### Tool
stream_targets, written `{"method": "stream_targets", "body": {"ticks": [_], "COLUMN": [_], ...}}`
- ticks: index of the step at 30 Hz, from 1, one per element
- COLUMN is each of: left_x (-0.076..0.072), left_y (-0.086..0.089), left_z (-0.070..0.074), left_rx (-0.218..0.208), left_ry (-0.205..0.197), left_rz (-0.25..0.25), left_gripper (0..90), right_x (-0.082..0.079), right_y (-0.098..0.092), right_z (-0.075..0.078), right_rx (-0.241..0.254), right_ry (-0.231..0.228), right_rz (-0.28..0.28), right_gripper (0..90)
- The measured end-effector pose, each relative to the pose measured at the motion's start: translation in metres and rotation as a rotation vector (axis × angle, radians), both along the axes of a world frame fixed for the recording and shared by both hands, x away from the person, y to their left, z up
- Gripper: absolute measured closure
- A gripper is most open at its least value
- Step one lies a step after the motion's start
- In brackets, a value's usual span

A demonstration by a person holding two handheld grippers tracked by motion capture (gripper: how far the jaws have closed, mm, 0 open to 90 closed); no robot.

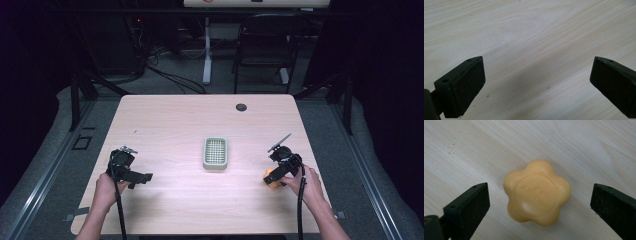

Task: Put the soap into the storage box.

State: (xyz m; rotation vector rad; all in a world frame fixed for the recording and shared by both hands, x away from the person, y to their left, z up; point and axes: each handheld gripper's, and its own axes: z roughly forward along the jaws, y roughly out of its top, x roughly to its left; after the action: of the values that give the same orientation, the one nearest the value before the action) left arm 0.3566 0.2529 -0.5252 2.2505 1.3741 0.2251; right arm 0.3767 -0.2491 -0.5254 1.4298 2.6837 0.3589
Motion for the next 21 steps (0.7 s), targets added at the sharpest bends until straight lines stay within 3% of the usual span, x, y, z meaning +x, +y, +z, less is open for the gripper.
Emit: {"method": "stream_targets", "body": {"ticks": [4, 5, 6, 11, 21], "left_x": [0.0, 0.0, 0.0, 0.0, 0.0], "left_y": [0.0, 0.0, 0.0, 0.0, 0.0], "left_z": [0.0, 0.0, 0.0, 0.0, 0.0], "left_rx": [0.0, 0.0, 0.0, 0.0, -0.001], "left_ry": [-0.001, 0.0, 0.001, 0.0, 0.002], "left_rz": [0.0, 0.0, 0.001, -0.001, -0.002], "left_gripper": [0.0, 0.0, 0.0, 0.0, 0.0], "right_x": [0.001, 0.004, 0.002, 0.004, 0.005], "right_y": [0.003, 0.004, 0.005, 0.007, 0.008], "right_z": [-0.002, -0.003, -0.005, -0.007, -0.012], "right_rx": [0.002, -0.022, 0.005, -0.008, -0.037], "right_ry": [0.006, 0.019, 0.003, 0.013, 0.034], "right_rz": [-0.005, 0.016, -0.011, -0.006, -0.004], "right_gripper": [5.7, 9.7, 11.3, 18.9, 23.7]}}
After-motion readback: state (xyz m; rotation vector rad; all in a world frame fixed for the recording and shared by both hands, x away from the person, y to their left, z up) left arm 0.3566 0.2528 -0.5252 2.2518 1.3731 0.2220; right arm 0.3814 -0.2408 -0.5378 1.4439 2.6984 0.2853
